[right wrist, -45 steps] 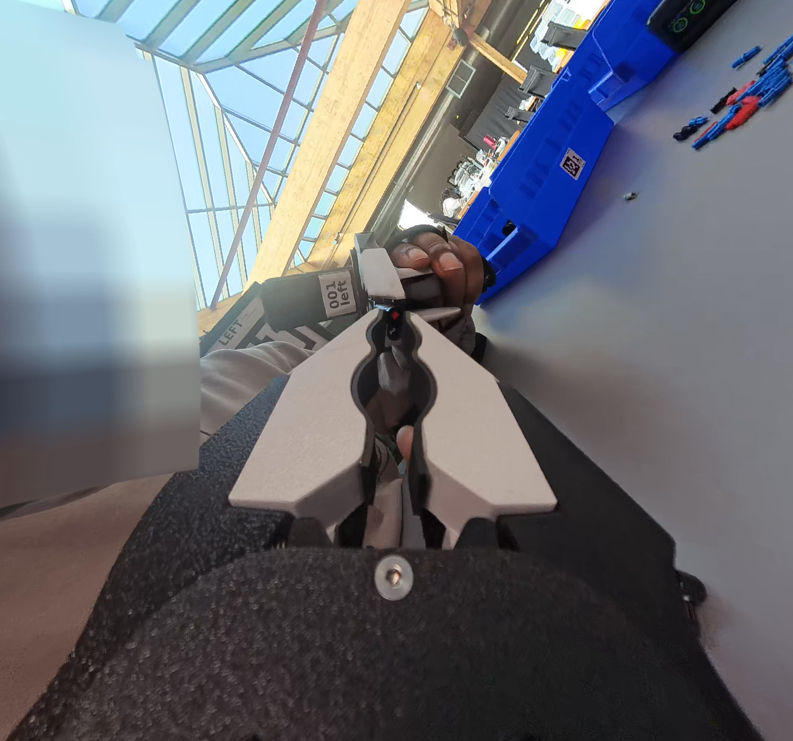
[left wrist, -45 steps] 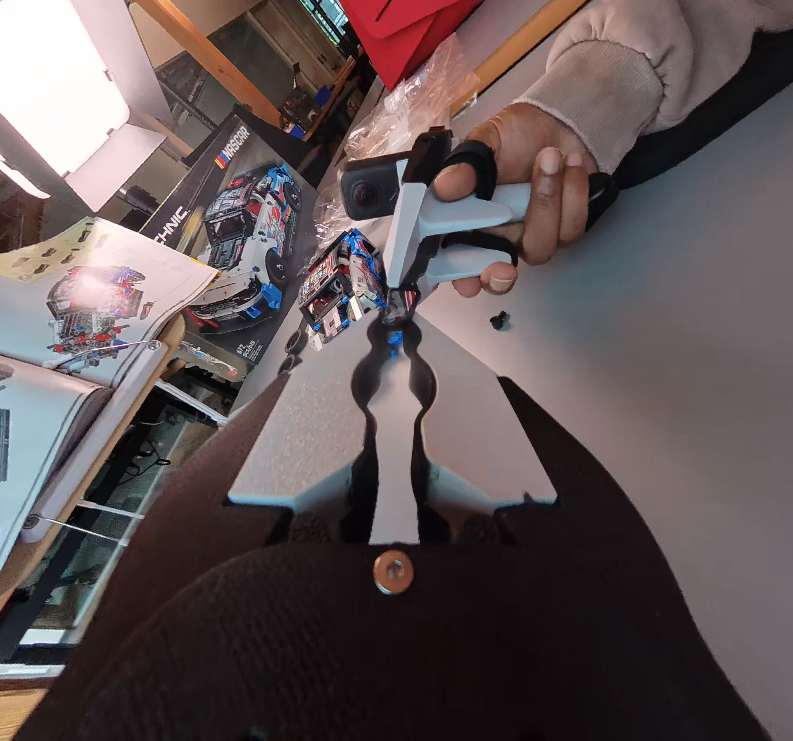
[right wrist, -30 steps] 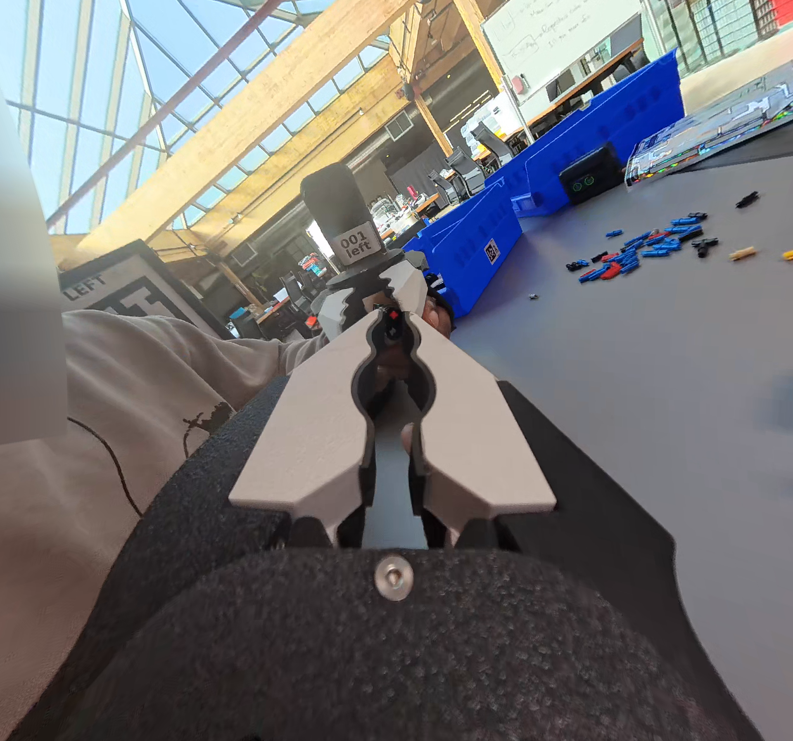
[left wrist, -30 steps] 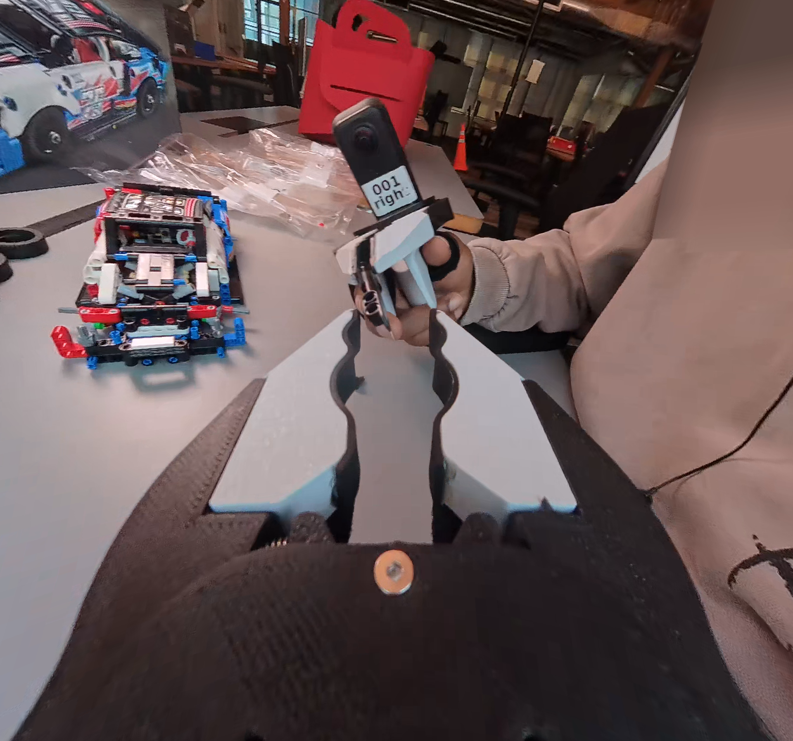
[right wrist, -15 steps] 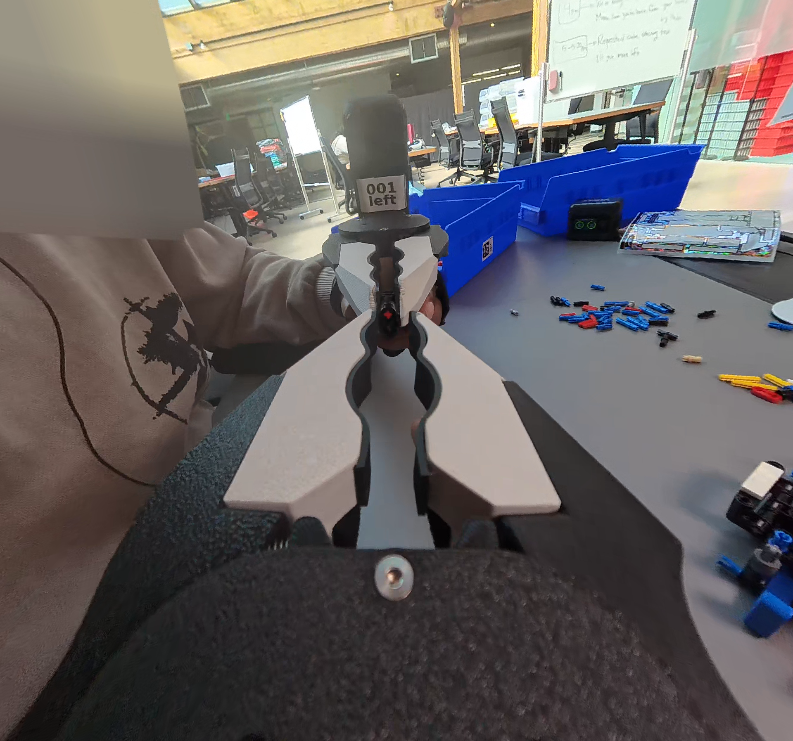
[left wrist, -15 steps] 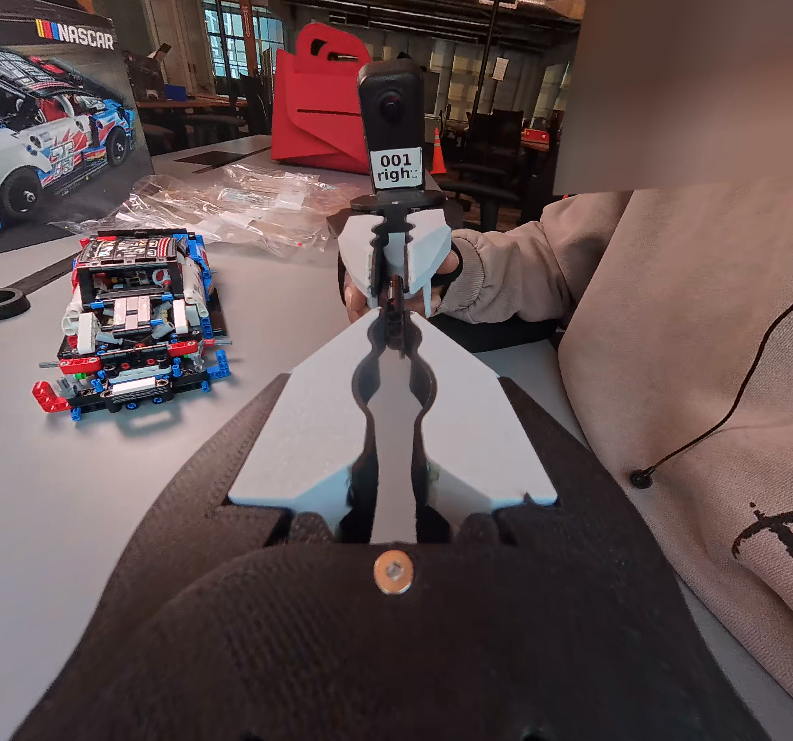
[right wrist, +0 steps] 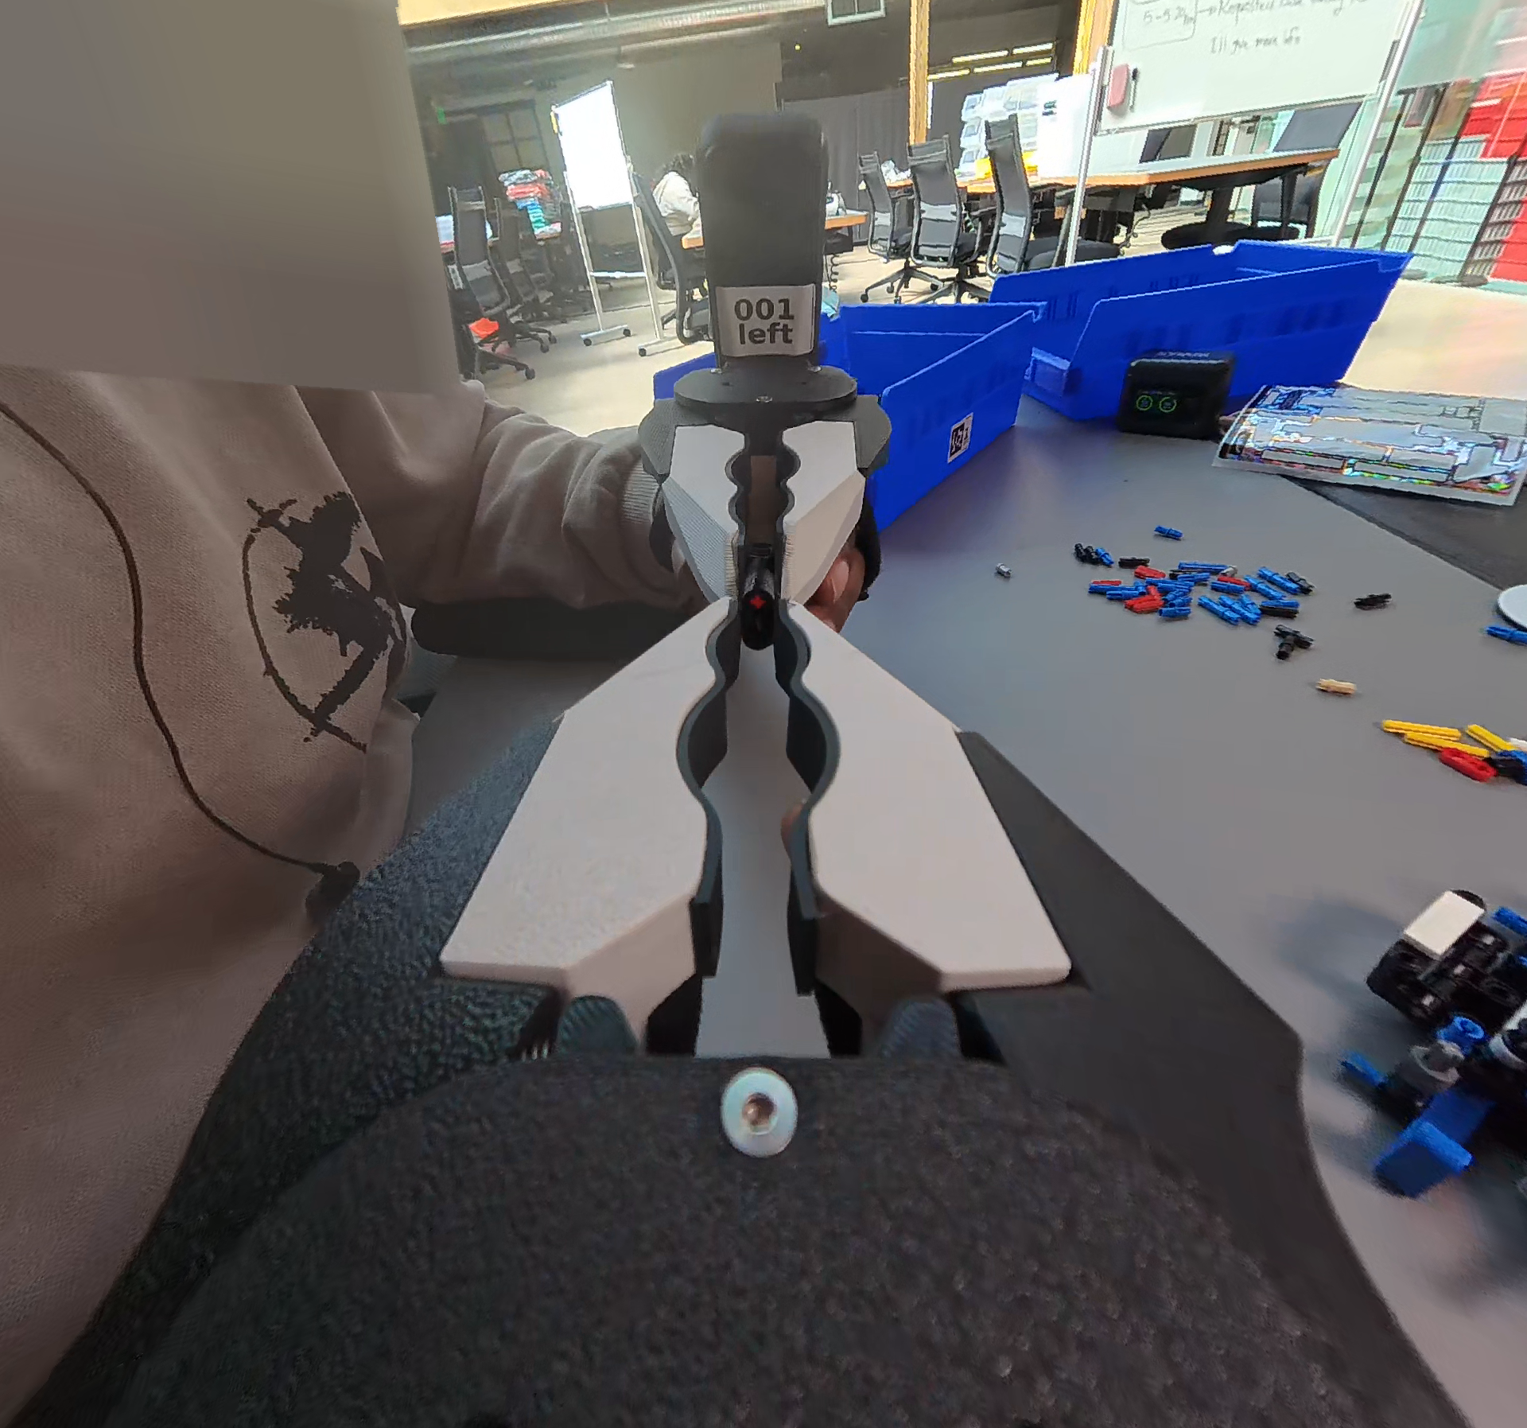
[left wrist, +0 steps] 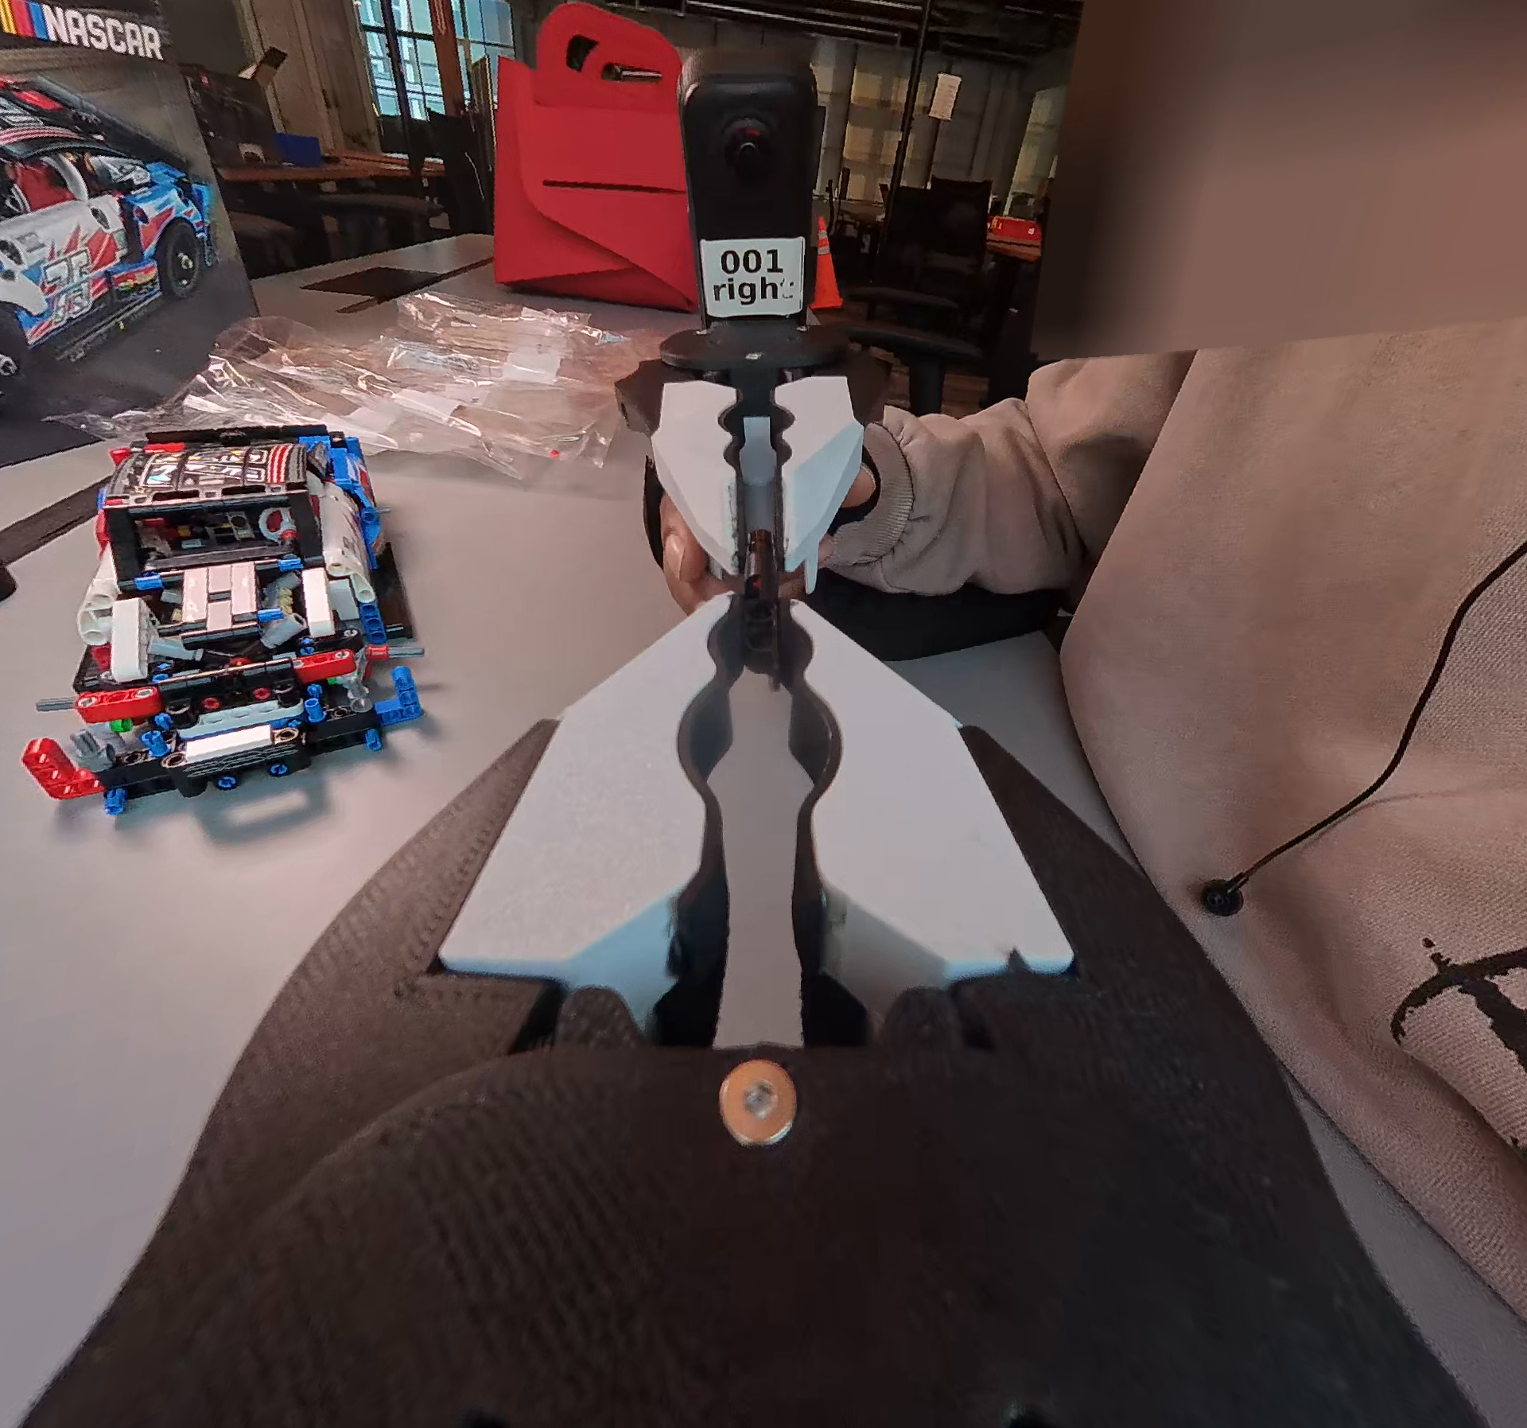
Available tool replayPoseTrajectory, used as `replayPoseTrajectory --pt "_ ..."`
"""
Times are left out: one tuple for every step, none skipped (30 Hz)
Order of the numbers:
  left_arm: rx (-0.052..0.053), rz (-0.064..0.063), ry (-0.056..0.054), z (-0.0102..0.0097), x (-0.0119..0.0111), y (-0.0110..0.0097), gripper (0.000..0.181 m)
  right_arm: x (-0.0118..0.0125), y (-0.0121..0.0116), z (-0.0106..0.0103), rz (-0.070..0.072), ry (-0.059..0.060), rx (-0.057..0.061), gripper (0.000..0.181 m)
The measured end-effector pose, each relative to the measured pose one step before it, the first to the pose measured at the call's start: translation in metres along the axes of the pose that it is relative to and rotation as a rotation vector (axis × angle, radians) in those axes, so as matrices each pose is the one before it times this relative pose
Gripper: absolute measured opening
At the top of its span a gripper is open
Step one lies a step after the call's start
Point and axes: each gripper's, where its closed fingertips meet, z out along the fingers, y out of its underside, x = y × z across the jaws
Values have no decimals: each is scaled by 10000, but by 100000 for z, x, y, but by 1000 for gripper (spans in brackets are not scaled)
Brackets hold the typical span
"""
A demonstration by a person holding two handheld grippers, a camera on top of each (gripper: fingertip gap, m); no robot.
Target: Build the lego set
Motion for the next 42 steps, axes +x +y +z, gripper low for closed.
replayPoseTrajectory --pt "-130 48 44 76 156 155 5 -169 179 55 -36 -63 -110 6" --pt "-142 29 0 30 71 116 5 -72 148 -11 15 -61 -97 6" --pt "-194 61 -27 45 55 156 5 -40 210 -21 -15 -55 -142 6" --pt "-215 89 56 51 171 200 5 -188 260 7 -77 -113 -166 6" --pt "-212 45 64 63 177 237 5 -191 303 19 -88 -103 -168 6" --pt "-140 16 6 62 94 169 5 -91 212 10 -92 -26 -84 6" --pt "-80 -29 17 25 56 89 5 -58 93 12 -30 -8 -13 6" --pt "-96 -7 20 38 81 99 5 -80 96 25 8 -34 -35 6" --pt "-144 63 -19 41 39 173 5 -45 167 36 -8 -21 -84 6" --pt "-181 93 -57 1 -47 254 5 43 287 88 -38 49 -150 6" --pt "18 14 -20 -50 -47 -23 5 46 -56 46 38 47 100 6" --pt "212 -121 100 -84 118 -349 5 -114 -412 -23 227 -118 339 6" --pt "67 -17 -12 -30 -2 -141 5 -13 -218 -14 96 -29 142 6" --pt "-230 162 -85 11 -70 329 5 80 338 76 -188 95 -232 6" --pt "-213 100 -24 9 -52 398 5 66 459 126 -125 75 -262 6" --pt "87 -94 10 -24 -75 13 5 77 3 45 103 24 71 6" --pt "182 -132 14 -41 -73 -199 5 84 -241 -30 138 -1 197 6" --pt "63 27 -51 -13 -94 -98 5 88 -131 -30 2 43 76 6" --pt "62 94 -112 -86 -197 -152 5 174 -195 10 26 109 112 6" --pt "140 -20 -69 -126 -216 -243 5 224 -329 30 130 130 204 6" --pt "165 -81 38 -67 -96 -202 5 97 -248 49 58 55 146 6" --pt "153 -90 87 33 5 -114 5 -15 -100 37 -18 -20 5 6" --pt "129 -110 103 78 72 -71 5 -175 48 54 -30 -130 -97 9" --pt "129 -140 116 59 88 -123 5 -182 90 35 43 -137 -103 15" --pt "135 -114 86 9 61 -154 5 -100 1 -22 37 -58 7 16" --pt "81 -86 33 -1 19 -108 5 -30 20 -17 -34 26 -5 11" --pt "44 -40 74 28 138 -41 5 104 46 -6 -110 141 -49 6" --pt "59 -65 38 34 92 -63 5 -103 -51 -36 -150 3 -2 6" --pt "75 -107 55 14 72 -74 5 -59 -80 -23 -29 -4 -8 6" --pt "62 -107 77 8 70 -51 5 -72 -44 -10 -69 -8 -11 6" --pt "48 -118 95 21 97 -5 5 -70 -19 -14 -152 18 -17 6" --pt "58 -147 136 13 128 12 5 -107 15 -11 -199 4 -27 5" --pt "96 -158 117 24 86 -17 5 -72 -30 -23 -170 23 -27 5" --pt "99 -195 127 39 85 -24 5 -71 -29 -35 -142 -1 -31 5" --pt "87 -193 126 53 69 -5 5 -57 -9 -42 -182 14 -40 5" --pt "83 -195 138 37 79 4 5 -76 3 -36 -185 14 -37 5" --pt "77 -179 113 25 40 11 5 -44 15 -27 -108 19 -41 5" --pt "41 -142 96 37 31 40 6 -40 44 -19 -70 -8 -56 5" --pt "36 -173 108 29 53 17 6 -64 10 -28 -130 -4 -16 5" --pt "48 -126 65 18 9 -7 5 -10 7 -28 -49 1 -12 5" --pt "47 -178 93 36 61 -17 5 -60 -32 -29 -30 -45 26 5" --pt "56 -181 56 15 -11 -30 6 13 -14 -34 5 -7 23 5"
